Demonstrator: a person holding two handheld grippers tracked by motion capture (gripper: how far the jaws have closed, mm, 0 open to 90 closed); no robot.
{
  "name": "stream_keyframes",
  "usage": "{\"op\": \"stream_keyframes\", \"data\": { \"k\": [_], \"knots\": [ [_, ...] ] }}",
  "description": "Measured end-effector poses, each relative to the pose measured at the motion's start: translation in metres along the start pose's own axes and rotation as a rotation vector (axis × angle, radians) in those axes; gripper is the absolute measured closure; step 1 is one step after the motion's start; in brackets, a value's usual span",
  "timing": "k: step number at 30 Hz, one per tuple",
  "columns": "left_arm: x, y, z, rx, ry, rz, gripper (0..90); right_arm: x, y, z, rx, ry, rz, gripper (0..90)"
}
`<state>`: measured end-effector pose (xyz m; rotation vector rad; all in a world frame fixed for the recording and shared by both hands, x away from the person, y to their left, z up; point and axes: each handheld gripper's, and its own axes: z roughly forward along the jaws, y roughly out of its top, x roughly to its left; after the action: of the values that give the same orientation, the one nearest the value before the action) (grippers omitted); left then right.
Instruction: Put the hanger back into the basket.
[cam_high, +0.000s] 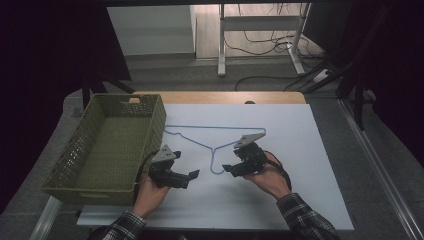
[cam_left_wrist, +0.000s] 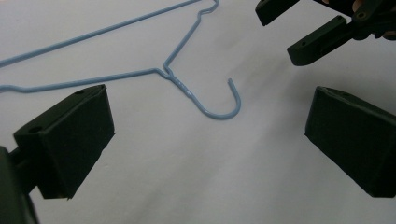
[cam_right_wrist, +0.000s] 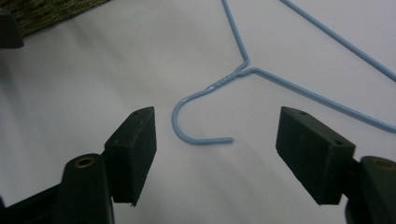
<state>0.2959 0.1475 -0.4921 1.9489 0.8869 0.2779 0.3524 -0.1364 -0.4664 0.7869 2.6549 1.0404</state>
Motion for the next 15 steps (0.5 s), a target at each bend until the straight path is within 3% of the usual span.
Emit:
{"op": "stream_keyframes", "data": {
  "k": [3,7,15],
  "knots": [
    [0.003,0.000,0.005,0.006,-0.010,0.001,1.5,0.001,0.003,0.007,0.016,0.015,-0.020,36.7],
    [0.004,-0.002,0.008,0.012,-0.032,-0.010,0.9,0.004,0.006,0.020,0.044,0.045,-0.064,52.5],
    [0.004,-0.004,0.009,0.026,-0.024,-0.025,0.8,0.010,0.007,0.041,0.100,0.088,-0.124,71.8]
  ]
}}
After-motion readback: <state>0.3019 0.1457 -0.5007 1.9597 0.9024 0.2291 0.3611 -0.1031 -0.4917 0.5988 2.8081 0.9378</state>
